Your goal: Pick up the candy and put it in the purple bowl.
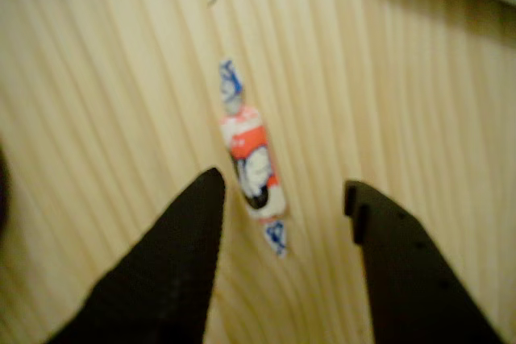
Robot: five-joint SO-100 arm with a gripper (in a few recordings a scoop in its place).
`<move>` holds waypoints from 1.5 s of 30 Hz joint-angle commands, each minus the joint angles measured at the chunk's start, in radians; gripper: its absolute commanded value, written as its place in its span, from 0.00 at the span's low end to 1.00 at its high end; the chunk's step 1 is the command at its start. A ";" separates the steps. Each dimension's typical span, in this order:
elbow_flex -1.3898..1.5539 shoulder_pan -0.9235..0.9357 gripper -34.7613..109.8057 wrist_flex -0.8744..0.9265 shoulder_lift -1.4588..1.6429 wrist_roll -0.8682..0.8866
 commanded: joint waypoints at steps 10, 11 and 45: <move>-0.152 -0.015 0.43 0.043 -0.006 0.034; -0.153 -0.015 0.43 0.048 -0.008 0.040; -0.173 -0.018 0.33 0.043 -0.020 0.095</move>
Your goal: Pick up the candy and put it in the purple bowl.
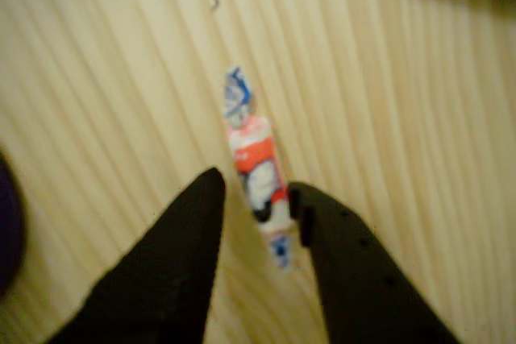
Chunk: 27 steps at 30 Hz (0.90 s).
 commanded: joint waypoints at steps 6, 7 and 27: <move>-0.083 -0.006 0.29 -0.008 0.046 0.000; -0.083 -0.006 0.28 -0.008 0.044 0.002; -0.080 0.021 0.28 0.002 0.095 0.044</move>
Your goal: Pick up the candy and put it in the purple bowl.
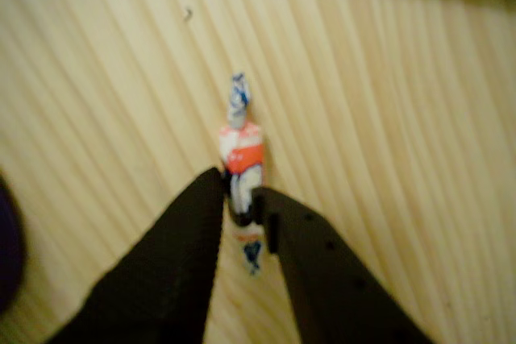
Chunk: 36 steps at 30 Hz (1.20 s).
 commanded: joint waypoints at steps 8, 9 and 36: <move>-0.052 0.003 0.36 0.009 0.112 -0.012; -0.052 0.003 0.38 0.015 0.118 -0.012; 0.087 -0.012 0.45 0.052 0.170 -0.003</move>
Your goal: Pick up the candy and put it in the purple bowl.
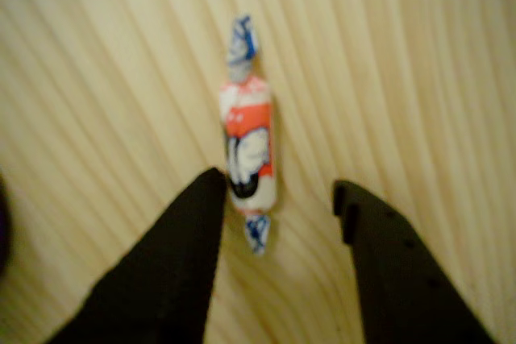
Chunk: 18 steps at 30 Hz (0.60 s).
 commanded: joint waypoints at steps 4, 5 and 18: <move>-0.006 -0.017 0.45 0.026 0.121 -0.005; -0.012 -0.015 0.45 0.029 0.114 0.000; -0.117 -0.014 0.45 0.071 0.049 0.002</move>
